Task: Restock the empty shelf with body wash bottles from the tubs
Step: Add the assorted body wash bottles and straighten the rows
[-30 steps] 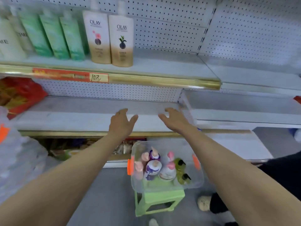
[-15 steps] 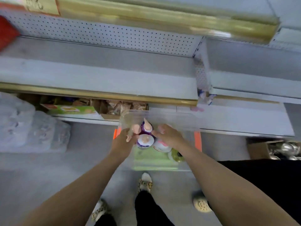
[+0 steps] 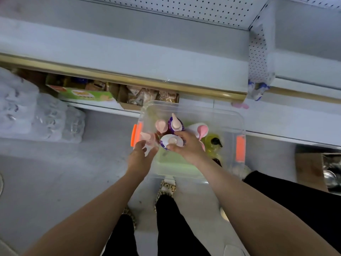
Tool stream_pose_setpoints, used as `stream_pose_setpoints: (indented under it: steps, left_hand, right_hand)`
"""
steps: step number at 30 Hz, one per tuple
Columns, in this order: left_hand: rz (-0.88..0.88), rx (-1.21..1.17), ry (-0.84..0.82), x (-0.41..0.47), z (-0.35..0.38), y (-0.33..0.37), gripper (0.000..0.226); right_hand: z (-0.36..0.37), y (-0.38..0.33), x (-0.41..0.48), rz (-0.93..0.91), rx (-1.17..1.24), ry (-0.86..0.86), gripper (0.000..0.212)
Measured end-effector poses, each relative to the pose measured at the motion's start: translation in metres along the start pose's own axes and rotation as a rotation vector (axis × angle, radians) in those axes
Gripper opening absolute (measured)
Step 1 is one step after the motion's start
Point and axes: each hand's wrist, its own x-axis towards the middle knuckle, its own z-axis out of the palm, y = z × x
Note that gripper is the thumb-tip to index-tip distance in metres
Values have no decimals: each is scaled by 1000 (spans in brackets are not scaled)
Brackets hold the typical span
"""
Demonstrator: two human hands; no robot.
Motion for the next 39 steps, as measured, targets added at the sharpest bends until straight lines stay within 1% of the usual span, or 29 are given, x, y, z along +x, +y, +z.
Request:
stream_pose_setpoints:
  steps: [3, 4, 6, 9, 14, 20, 24, 30, 34, 37, 39]
  left_hand:
    - [18, -35, 4, 4, 5, 1, 65]
    - [25, -52, 9, 6, 7, 1, 66]
    - [29, -98, 21, 9, 12, 2, 66]
    - [-27, -188, 7, 16, 18, 4, 59]
    - [-72, -273, -40, 29, 18, 0, 54]
    - [-38, -304, -24, 29, 24, 2, 42]
    - [-11, -308, -15, 27, 24, 4, 42]
    - [-29, -321, -28, 25, 21, 8, 39]
    - [-65, -408, -57, 20, 15, 16, 36]
    - [-53, -416, -71, 19, 11, 21, 37]
    - [-85, -437, -84, 19, 9, 24, 39]
  right_hand:
    - [5, 6, 2, -13, -12, 9, 58]
    - [6, 8, 3, -18, -16, 15, 56]
    - [6, 10, 4, -64, -8, 35, 44]
    - [3, 10, 3, -133, 3, 42, 34]
    - [7, 20, 4, -108, 44, 24, 46]
    - [18, 30, 10, -105, 67, 98, 51]
    - [21, 35, 10, -129, 112, 102, 48]
    - [17, 33, 9, -140, 180, 94, 40]
    - [8, 34, 8, -117, 225, 108, 37]
    - [2, 30, 2, -100, 367, 46, 34]
    - [-2, 28, -2, -77, 435, 4, 33]
